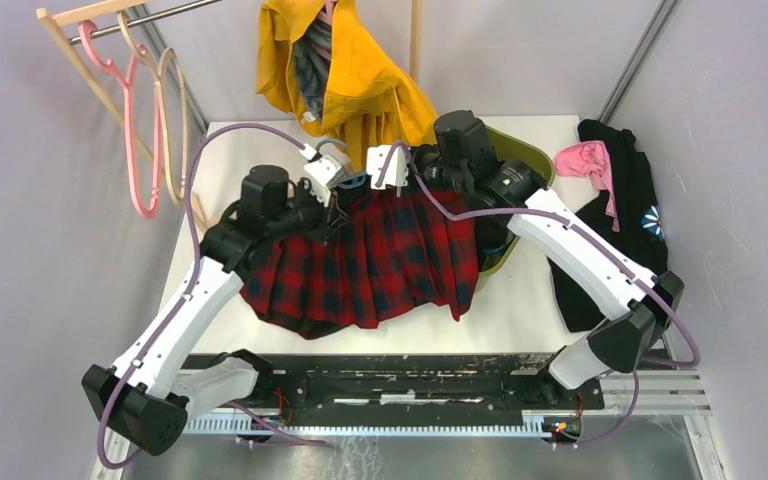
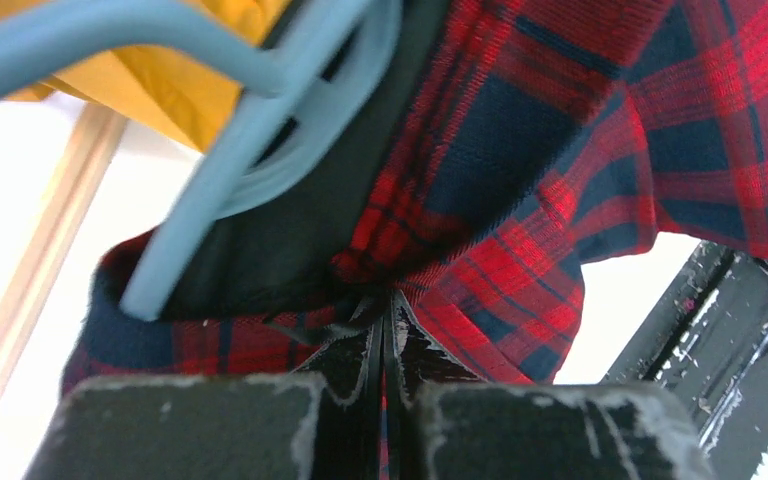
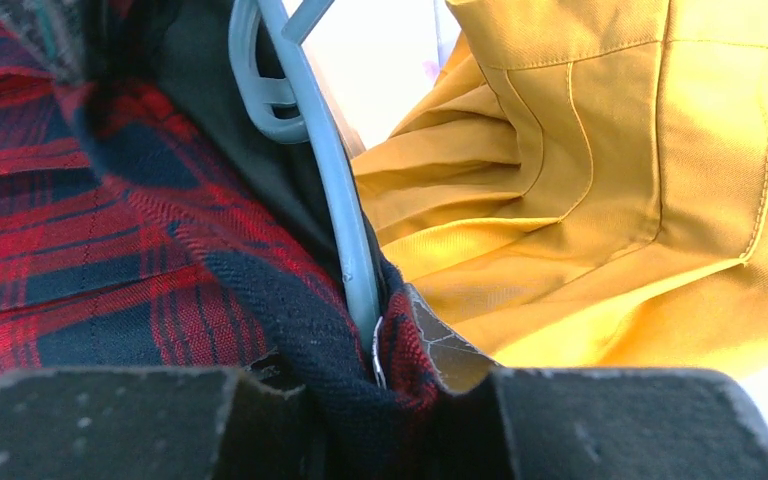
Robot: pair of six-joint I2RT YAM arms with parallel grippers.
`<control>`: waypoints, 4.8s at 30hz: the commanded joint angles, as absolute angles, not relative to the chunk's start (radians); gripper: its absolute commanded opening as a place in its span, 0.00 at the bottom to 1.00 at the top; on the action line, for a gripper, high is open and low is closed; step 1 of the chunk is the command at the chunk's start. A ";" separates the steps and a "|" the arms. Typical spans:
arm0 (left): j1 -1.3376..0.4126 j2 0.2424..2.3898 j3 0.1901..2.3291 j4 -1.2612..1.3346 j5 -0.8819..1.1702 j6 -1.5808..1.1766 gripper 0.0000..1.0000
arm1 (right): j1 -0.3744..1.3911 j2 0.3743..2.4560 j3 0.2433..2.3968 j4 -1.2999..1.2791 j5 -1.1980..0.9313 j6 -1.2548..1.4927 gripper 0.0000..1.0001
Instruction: Remove the skirt from the hanger
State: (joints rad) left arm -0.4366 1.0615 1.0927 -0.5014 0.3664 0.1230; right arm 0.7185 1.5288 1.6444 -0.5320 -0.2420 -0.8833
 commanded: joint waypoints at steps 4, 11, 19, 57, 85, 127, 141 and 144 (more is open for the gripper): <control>-0.502 1.055 0.959 -0.623 0.397 0.053 0.03 | 0.696 1.525 1.790 -0.181 -0.126 -0.850 0.01; -0.502 1.116 0.837 -0.498 0.434 0.042 0.03 | 0.692 1.550 1.841 -0.196 -0.143 -0.842 0.01; -0.502 1.108 1.232 -0.713 0.357 0.190 0.03 | 0.686 1.533 1.806 -0.212 -0.157 -0.841 0.01; -0.453 1.191 1.626 -0.499 0.510 0.415 0.47 | 0.687 1.336 1.622 -0.427 -0.351 -0.849 0.01; -0.427 1.164 1.487 -0.544 0.698 0.375 0.47 | 0.686 1.344 1.662 -0.449 -0.359 -0.888 0.01; -0.356 1.218 1.304 -0.151 0.976 0.108 0.62 | 0.688 1.401 1.698 -0.397 -0.364 -0.925 0.01; -0.356 1.197 1.251 -0.191 0.855 0.190 0.33 | 0.687 1.429 1.742 -0.398 -0.358 -0.927 0.01; -0.355 1.212 1.234 -0.151 0.852 0.164 0.22 | 0.687 1.432 1.744 -0.396 -0.361 -0.921 0.01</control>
